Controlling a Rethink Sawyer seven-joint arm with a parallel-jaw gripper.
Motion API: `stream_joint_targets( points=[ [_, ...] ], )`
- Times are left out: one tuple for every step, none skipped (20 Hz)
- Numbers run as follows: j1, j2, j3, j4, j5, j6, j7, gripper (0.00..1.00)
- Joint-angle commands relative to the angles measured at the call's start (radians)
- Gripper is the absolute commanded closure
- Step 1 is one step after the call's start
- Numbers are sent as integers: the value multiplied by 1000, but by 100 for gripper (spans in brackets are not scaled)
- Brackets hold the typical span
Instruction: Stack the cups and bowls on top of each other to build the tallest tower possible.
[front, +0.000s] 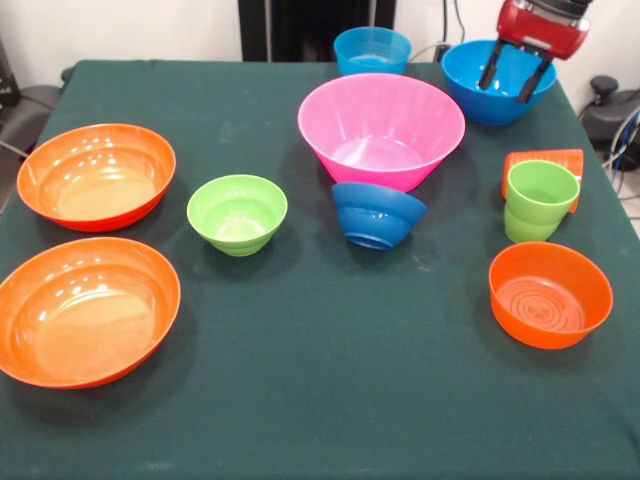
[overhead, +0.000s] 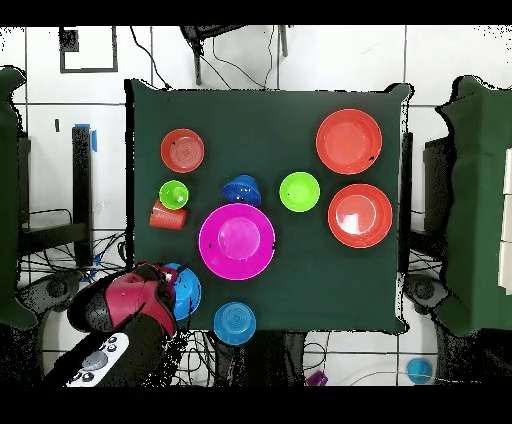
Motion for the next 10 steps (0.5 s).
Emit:
stream_joint_targets(
  points=[
    [7,-79,31,-64,-18,190,104,0],
    [2,-103,30,-66,-23,221,95,0],
    [1,-114,28,-68,-26,238,93,0],
    [1,-124,25,-73,-29,260,91,0],
    [0,-124,24,-76,-30,266,91,0],
    [0,-124,23,-80,-32,272,91,0],
    [-1,-123,23,-81,-34,271,92,0],
    [-3,-118,23,-85,-36,267,92,0],
    [-3,-117,23,-86,-37,266,93,0],
    [-5,-115,21,-90,-40,270,92,0]
  ],
)
